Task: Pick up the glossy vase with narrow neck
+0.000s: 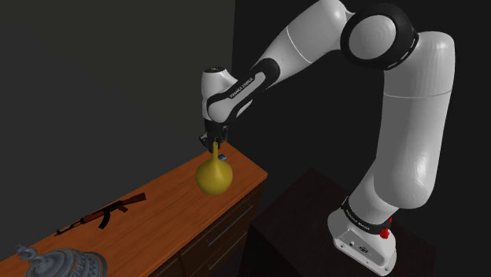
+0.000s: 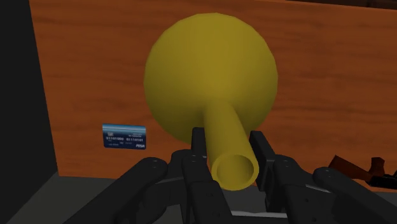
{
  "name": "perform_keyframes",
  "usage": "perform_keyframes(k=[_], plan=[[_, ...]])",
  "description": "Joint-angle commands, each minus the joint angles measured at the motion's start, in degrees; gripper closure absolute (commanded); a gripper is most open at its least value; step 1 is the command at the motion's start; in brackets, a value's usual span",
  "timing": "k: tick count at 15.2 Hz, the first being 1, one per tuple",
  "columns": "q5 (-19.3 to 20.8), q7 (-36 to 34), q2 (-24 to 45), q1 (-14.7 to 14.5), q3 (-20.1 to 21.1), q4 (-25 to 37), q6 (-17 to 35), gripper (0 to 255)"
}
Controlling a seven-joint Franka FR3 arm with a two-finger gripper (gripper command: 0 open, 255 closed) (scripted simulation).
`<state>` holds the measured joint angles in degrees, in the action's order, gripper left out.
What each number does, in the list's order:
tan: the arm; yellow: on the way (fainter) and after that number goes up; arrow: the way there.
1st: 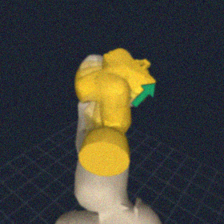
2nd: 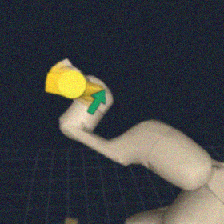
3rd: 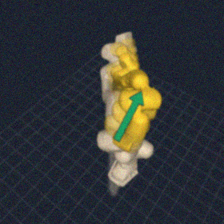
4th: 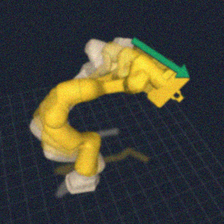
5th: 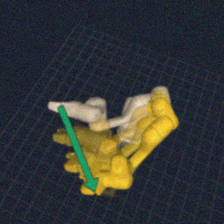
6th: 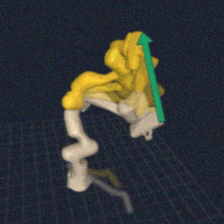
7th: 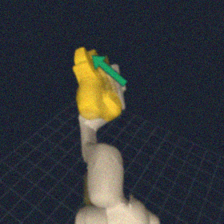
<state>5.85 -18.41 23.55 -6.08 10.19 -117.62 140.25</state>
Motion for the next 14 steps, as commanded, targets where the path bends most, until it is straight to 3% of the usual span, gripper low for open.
perform_keyframes(k=[1, 14], plan=[[-0.24, 0.14, -0.88, 0.10, 0.15, 0.06, -0.91, 255], [-2.19, 1.41, -7.61, 0.78, 1.06, 1.72, -9.18, 255]])
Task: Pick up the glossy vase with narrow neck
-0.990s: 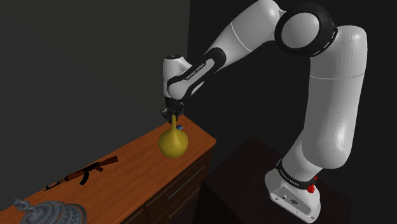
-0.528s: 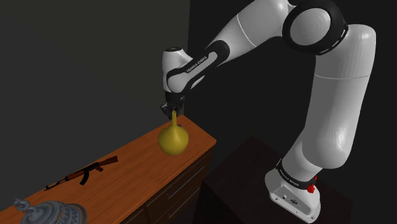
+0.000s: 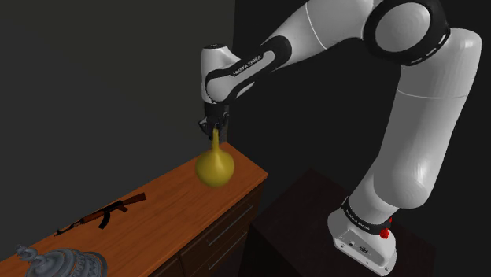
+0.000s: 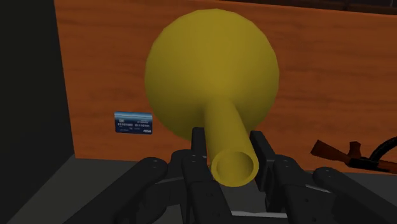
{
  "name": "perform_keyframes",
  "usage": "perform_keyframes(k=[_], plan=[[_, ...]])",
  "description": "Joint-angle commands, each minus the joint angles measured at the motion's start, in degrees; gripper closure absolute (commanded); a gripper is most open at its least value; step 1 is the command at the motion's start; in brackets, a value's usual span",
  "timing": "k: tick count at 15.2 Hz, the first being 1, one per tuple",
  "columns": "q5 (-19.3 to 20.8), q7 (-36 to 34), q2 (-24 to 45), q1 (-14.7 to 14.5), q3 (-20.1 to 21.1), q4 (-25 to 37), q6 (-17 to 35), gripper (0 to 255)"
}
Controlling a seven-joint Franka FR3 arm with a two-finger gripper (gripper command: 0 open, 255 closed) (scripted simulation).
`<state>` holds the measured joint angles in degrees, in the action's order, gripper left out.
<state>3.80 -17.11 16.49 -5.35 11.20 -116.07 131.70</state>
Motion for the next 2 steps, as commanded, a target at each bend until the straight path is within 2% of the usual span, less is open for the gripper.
perform_keyframes(k=[1, 2], plan=[[-0.17, 0.12, -0.63, 0.06, 0.06, 0.19, -0.73, 255], [-0.17, 0.12, -0.62, 0.05, 0.06, 0.20, -0.73, 255]])
